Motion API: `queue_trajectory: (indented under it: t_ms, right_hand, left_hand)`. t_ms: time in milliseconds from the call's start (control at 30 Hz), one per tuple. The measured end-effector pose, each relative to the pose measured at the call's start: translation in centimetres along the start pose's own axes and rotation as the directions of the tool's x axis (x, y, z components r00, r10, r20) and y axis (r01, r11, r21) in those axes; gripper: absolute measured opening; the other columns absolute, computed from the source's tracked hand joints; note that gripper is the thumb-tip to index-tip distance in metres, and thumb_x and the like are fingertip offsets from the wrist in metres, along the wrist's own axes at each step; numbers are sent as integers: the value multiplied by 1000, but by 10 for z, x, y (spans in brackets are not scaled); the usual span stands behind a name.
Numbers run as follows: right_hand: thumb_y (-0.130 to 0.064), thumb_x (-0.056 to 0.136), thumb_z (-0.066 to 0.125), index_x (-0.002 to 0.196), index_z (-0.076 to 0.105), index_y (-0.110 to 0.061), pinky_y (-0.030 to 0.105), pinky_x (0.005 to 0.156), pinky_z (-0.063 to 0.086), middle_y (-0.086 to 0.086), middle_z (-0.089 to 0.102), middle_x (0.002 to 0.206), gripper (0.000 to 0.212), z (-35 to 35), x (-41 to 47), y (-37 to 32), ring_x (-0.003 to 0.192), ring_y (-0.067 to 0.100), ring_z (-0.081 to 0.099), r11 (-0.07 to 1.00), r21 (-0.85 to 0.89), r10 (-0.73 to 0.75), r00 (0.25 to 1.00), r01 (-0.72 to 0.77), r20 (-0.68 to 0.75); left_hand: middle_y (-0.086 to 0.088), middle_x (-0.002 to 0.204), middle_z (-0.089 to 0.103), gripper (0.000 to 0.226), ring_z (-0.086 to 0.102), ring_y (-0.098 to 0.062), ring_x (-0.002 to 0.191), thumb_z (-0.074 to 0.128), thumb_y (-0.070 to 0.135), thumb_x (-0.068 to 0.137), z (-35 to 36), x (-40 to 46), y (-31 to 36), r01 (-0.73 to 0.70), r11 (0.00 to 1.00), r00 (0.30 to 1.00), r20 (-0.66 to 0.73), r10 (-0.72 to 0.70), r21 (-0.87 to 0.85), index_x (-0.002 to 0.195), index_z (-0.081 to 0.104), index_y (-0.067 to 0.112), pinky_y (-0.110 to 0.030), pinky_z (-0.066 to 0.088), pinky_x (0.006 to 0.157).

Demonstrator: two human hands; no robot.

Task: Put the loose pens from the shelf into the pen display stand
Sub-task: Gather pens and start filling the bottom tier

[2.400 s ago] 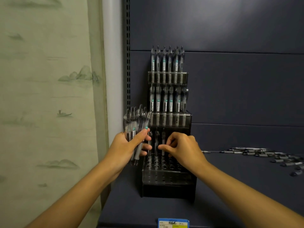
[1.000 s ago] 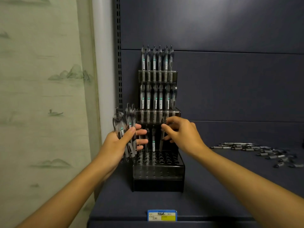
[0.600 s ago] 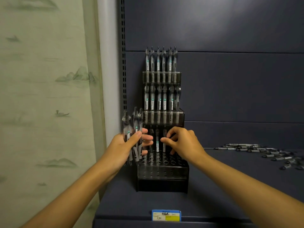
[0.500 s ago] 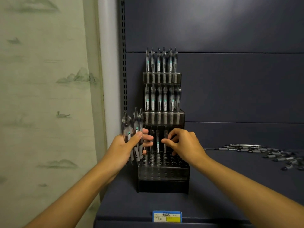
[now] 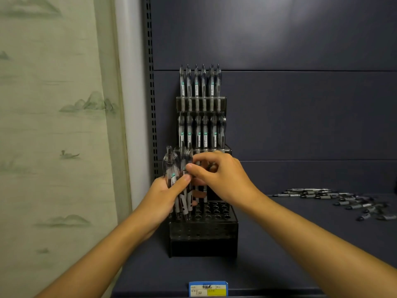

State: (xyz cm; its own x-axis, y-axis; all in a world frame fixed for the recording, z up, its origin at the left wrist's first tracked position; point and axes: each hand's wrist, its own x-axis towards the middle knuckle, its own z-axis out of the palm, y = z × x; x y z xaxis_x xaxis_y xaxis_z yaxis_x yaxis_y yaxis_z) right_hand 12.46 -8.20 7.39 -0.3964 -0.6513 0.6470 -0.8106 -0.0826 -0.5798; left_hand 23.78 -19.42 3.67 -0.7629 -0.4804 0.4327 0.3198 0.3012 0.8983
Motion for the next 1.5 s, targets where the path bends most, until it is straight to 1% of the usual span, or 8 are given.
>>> queue_trajectory:
  t_ms: [100, 200, 300, 400, 500, 767, 1367, 1500]
  right_hand:
    - [-36, 88, 72, 90, 72, -23, 14, 62, 46, -5, 63, 79, 14, -3, 1, 4, 65, 0, 56, 999, 35, 25, 1000, -26, 17]
    - [-29, 88, 74, 88, 70, -18, 10, 57, 49, -6, 61, 74, 11, -4, 1, 2, 61, -1, 57, 982, 181, 52, 998, -57, 30]
    - [-29, 89, 73, 91, 69, -18, 12, 56, 51, -4, 69, 79, 11, -7, 4, -4, 64, -1, 65, 978, 205, 34, 999, -34, 2]
    - [-34, 90, 70, 97, 67, -25, 27, 61, 60, -2, 75, 83, 11, -18, 13, -9, 71, 6, 72, 985, 170, 31, 995, -14, -96]
    - [-31, 92, 69, 102, 66, -22, 30, 62, 62, -2, 75, 83, 14, -36, 21, -6, 69, 8, 73, 978, 207, 56, 977, -12, -206]
    - [-26, 91, 70, 107, 67, -13, 27, 68, 62, -2, 73, 83, 21, -32, 8, 44, 66, 9, 73, 982, 72, 183, 970, -174, -161]
    - [-30, 90, 72, 96, 67, -18, 32, 69, 63, -4, 72, 82, 15, -9, 3, 65, 65, 8, 72, 982, 2, 187, 975, -188, -118]
    - [-32, 89, 72, 93, 65, -18, 32, 70, 62, -3, 72, 76, 16, -10, 3, 67, 62, 5, 71, 977, -92, 186, 979, -194, -84]
  left_hand:
    - [-4, 101, 77, 22, 74, -23, 92, 46, 20, 100, 3, 0, -2, 24, 998, 999, 37, -22, -54, 115, 63, 21, -31, 61, 73]
    - [-5, 101, 77, 25, 74, -21, 92, 45, 20, 100, 7, 2, -3, 23, 997, 999, 37, -20, -77, 117, 63, 17, -26, 60, 71]
    - [-3, 99, 77, 27, 75, -17, 88, 45, 21, 100, 6, 5, -2, 6, 999, 1000, 18, -6, -46, 117, 64, 12, -20, 57, 68]
    - [-6, 108, 75, 28, 73, -23, 98, 46, 22, 100, 0, 7, -5, 38, 996, 999, 17, -36, -84, 120, 63, 14, -32, 60, 82]
    - [-9, 110, 74, 28, 72, -26, 100, 45, 22, 100, -9, 8, -10, 65, 993, 997, -24, -68, -94, 117, 62, 10, -36, 59, 86]
    - [-9, 107, 75, 28, 73, -27, 97, 44, 23, 101, -27, 7, -17, 124, 979, 981, -129, -146, -164, 115, 63, 9, -37, 60, 83]
    - [-11, 105, 75, 32, 73, -30, 95, 47, 28, 96, -29, 6, -11, 95, 985, 988, -108, -111, -141, 115, 64, 10, -36, 61, 81]
    - [-10, 105, 75, 30, 73, -30, 96, 47, 28, 98, -27, 5, -11, 98, 990, 991, -81, -106, -99, 115, 65, 11, -34, 61, 80]
